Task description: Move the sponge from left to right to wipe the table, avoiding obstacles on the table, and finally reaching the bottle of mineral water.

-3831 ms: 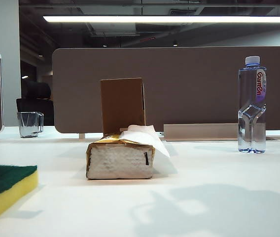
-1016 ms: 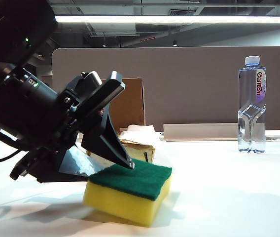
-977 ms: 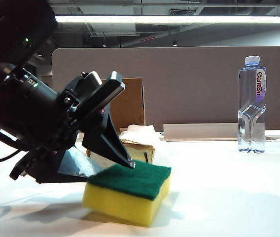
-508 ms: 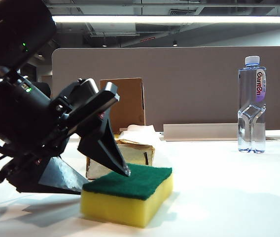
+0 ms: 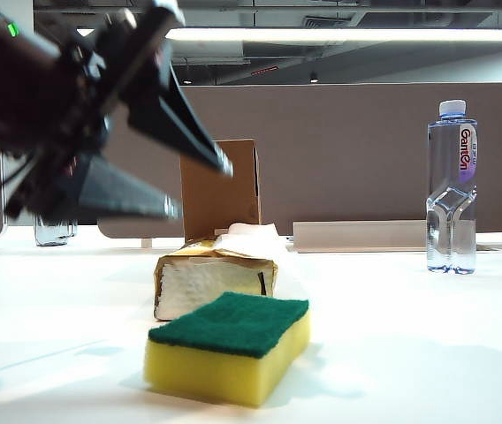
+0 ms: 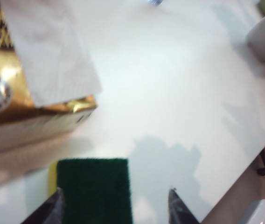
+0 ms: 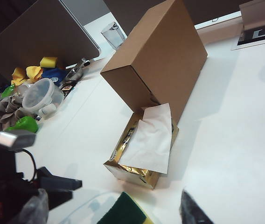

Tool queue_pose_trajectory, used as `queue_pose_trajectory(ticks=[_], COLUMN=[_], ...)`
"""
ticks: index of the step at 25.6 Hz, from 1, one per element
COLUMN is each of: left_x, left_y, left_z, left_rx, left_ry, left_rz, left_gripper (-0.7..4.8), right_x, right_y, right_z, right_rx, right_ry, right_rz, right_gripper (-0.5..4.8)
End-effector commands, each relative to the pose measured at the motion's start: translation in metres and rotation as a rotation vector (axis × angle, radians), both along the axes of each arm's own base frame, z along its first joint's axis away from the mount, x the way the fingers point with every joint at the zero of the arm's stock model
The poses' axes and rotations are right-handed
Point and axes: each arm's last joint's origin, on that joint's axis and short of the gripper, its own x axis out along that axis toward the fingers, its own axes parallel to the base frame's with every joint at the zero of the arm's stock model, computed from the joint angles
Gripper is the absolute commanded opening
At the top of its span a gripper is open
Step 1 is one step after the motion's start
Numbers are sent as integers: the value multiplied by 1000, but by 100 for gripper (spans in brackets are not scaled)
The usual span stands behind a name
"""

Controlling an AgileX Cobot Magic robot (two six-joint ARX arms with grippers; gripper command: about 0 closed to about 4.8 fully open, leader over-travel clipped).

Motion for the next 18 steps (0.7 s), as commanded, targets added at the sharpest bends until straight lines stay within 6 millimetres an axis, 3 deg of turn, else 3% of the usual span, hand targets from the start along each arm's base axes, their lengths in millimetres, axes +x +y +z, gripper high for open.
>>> queue_pose_trajectory(ticks=[1, 6, 8, 14, 18], left_x=[-4, -13, -17, -4, 1], left_y=[6, 20, 36, 80, 114], left_z=[17, 41, 53, 74, 85], left_rx=[-21, 14, 101, 295, 288], left_ry=[-113, -335, -438, -422, -422], left_rz=[5, 52, 120, 279, 361], left_gripper=[284, 281, 278, 278, 272], right_x=[-1, -1, -1, 0, 0], right_y=[0, 0, 0, 0, -1], right_z=[3, 3, 3, 3, 3], right_rx=[0, -2, -5, -28, -38], right_ry=[-19, -21, -23, -40, -54], right_rz=[4, 4, 3, -11, -16], right_gripper=[364, 364, 364, 364, 364])
